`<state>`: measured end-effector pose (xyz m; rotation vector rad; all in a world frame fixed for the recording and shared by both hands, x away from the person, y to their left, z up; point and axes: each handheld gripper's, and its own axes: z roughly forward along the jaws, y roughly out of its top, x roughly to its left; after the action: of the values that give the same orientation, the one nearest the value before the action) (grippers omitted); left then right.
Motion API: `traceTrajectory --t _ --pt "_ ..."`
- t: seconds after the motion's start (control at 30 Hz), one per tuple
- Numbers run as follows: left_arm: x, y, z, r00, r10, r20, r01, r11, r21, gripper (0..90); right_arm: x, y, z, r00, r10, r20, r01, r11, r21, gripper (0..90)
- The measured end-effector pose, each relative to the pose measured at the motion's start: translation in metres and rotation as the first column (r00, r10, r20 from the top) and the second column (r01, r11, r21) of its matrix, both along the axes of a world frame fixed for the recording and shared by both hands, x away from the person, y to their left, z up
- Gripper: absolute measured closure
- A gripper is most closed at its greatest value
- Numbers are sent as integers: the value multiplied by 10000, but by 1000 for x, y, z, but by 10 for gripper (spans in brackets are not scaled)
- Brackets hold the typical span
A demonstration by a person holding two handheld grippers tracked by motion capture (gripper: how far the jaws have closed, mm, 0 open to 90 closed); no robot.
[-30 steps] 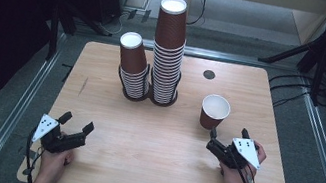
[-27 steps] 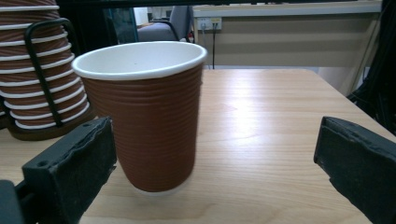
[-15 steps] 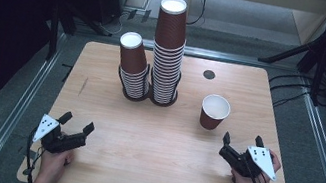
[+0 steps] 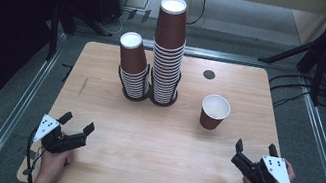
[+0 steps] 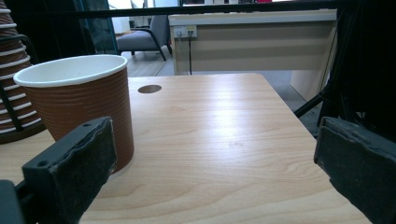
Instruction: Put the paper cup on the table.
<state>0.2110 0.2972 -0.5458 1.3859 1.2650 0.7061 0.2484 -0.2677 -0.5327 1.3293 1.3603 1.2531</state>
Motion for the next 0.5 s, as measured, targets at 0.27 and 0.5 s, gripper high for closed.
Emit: traceTrajectory --t 0.27,0.5 --pt "0 0 0 10000 5 0 -5 10000 31 3 -10 -13 -2 10000 -25 -17 25 10000 18 0" --pt "0 -1 0 10000 8 -6 -8 10000 53 3 -17 -26 -5 9998 -177 -121 177 9998 61 0"
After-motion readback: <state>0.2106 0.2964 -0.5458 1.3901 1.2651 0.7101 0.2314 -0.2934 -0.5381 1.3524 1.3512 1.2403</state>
